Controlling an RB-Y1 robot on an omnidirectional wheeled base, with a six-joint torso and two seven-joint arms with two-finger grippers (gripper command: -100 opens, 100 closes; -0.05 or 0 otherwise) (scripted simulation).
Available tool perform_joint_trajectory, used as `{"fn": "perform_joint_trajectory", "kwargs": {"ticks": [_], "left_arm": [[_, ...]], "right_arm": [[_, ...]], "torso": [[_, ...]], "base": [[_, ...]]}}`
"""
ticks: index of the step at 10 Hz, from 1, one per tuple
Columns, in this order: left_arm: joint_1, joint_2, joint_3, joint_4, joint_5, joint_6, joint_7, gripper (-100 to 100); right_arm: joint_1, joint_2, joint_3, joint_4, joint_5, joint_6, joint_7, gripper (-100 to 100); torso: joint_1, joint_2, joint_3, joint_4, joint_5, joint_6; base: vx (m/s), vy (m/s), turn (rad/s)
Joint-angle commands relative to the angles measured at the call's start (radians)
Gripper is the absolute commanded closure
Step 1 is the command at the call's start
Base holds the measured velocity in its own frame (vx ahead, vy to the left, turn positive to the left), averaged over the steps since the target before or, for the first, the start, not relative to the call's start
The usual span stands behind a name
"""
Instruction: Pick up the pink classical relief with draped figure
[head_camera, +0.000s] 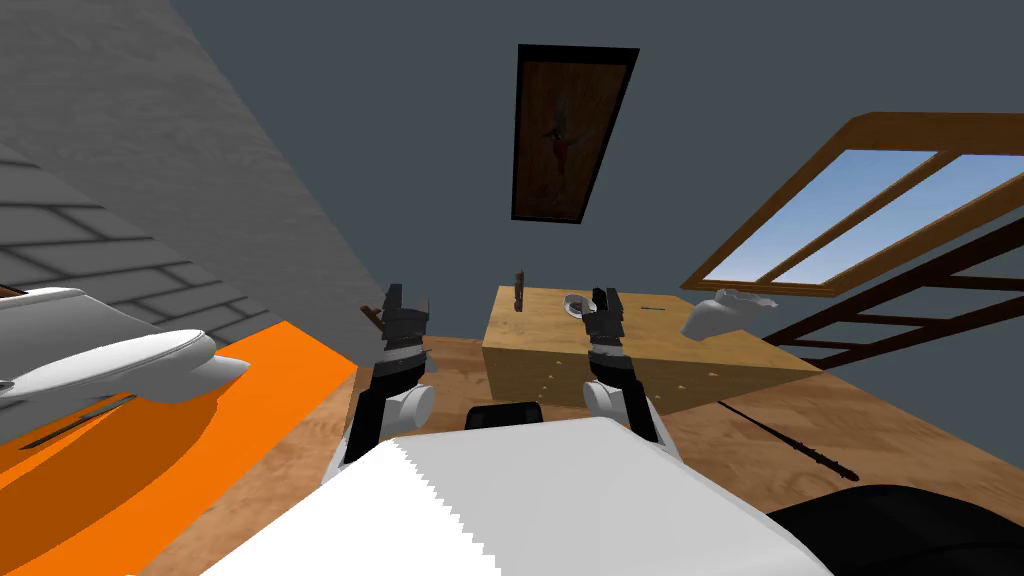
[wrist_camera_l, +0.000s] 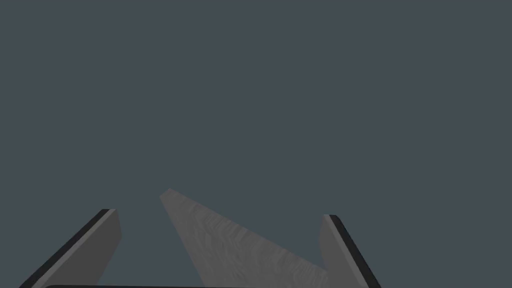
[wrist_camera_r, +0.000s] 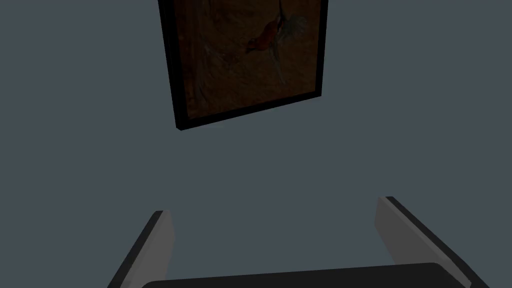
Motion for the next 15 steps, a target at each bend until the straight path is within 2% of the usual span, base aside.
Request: {"fn": "perform_joint_trajectory", "kwargs": {"ticks": [1, 5, 11, 12, 15], "left_arm": [[0.0, 0.0, 0.0, 0.0, 0.0, 0.0, 0.0, 0], [0.0, 0.0, 0.0, 0.0, 0.0, 0.0, 0.0, 0], [0.0, 0.0, 0.0, 0.0, 0.0, 0.0, 0.0, 0], [0.0, 0.0, 0.0, 0.0, 0.0, 0.0, 0.0, 0], [0.0, 0.0, 0.0, 0.0, 0.0, 0.0, 0.0, 0]], "right_arm": [[0.002, -0.037, -0.012, 0.022, 0.004, 0.001, 0.023, -100], [0.01, -0.119, -0.046, 0.088, 0.013, 0.006, 0.1, -100], [0.028, -0.271, -0.112, 0.228, 0.026, 0.024, 0.261, -100], [0.028, -0.271, -0.112, 0.228, 0.026, 0.024, 0.268, -100], [0.035, -0.347, -0.147, 0.3, 0.041, 0.032, 0.354, -100]], "torso": [[0.0, 0.0, 0.0, 0.0, 0.0, 0.0], [0.01, 0.004, 0.002, 0.001, 0.002, 0.0], [0.013, 0.004, 0.002, 0.001, 0.003, 0.0], [0.014, 0.006, 0.003, 0.001, 0.003, 0.0], [0.009, 0.004, 0.002, 0.001, 0.002, 0.0]], "base": [[-0.036, 0.054, 0.035], [-0.056, 0.155, 0.033], [-0.068, 0.2, 0.055], [-0.059, 0.144, 0.004], [-0.04, 0.156, 0.054]]}}
